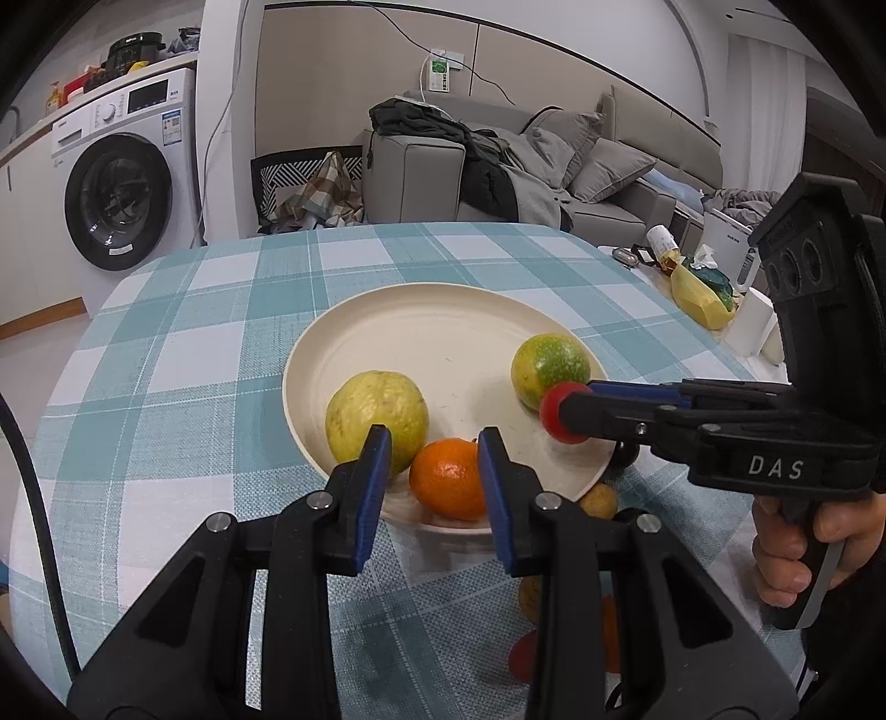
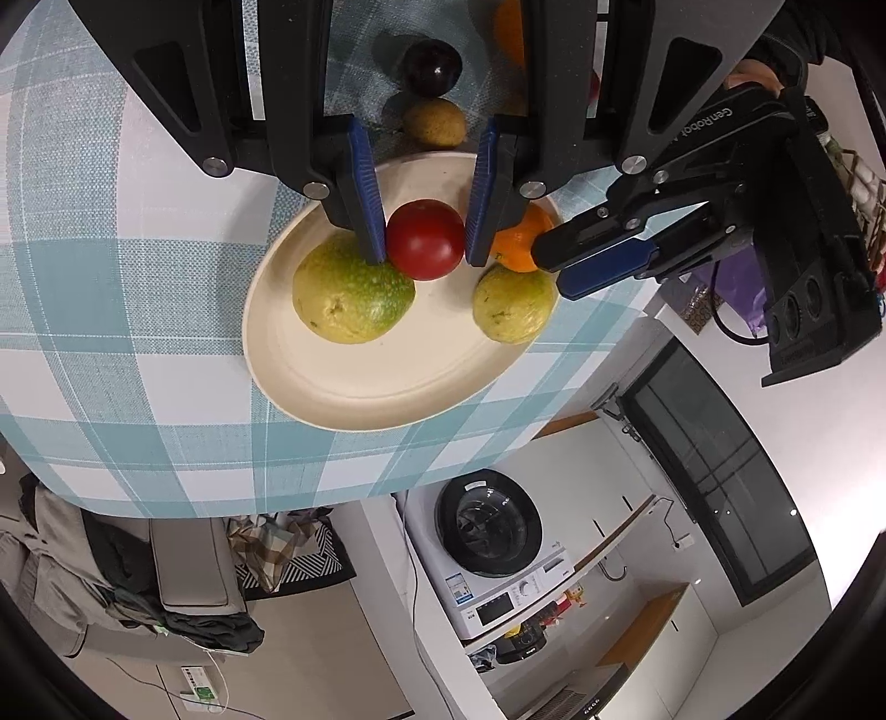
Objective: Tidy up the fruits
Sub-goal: 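Lower the orange and tomato onto the plate and open both tools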
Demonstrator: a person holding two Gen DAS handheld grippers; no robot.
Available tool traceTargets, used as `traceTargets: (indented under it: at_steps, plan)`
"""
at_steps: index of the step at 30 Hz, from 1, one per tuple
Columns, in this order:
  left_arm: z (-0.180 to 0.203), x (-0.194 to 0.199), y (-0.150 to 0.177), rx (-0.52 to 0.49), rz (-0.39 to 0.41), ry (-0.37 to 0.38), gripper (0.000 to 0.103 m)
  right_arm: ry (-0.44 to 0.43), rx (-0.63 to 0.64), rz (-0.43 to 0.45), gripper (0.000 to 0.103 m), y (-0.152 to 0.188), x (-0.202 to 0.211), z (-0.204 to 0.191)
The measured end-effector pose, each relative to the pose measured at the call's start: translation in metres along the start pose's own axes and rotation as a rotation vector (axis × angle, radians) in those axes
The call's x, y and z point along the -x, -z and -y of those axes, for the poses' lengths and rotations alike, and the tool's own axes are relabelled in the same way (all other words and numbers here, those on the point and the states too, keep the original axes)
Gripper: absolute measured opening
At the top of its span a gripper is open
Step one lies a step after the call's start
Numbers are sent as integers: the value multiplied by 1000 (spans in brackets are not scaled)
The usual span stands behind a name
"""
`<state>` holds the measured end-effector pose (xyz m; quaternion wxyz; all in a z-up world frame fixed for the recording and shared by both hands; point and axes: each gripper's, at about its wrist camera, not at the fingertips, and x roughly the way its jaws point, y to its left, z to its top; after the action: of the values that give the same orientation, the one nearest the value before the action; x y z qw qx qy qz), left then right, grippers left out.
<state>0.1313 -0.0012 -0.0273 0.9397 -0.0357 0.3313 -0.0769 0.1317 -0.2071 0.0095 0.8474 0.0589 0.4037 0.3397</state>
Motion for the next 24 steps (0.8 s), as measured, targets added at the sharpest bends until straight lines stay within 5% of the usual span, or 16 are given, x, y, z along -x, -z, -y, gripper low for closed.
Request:
traceTargets:
  at_steps: [19,24]
  plan:
    - [1,8,3,10,-10,-37,31,21,35,2,30,1,0,-5]
    - [1,15,6,14,-7,-55,57,46,44,19,37,1,9,-5]
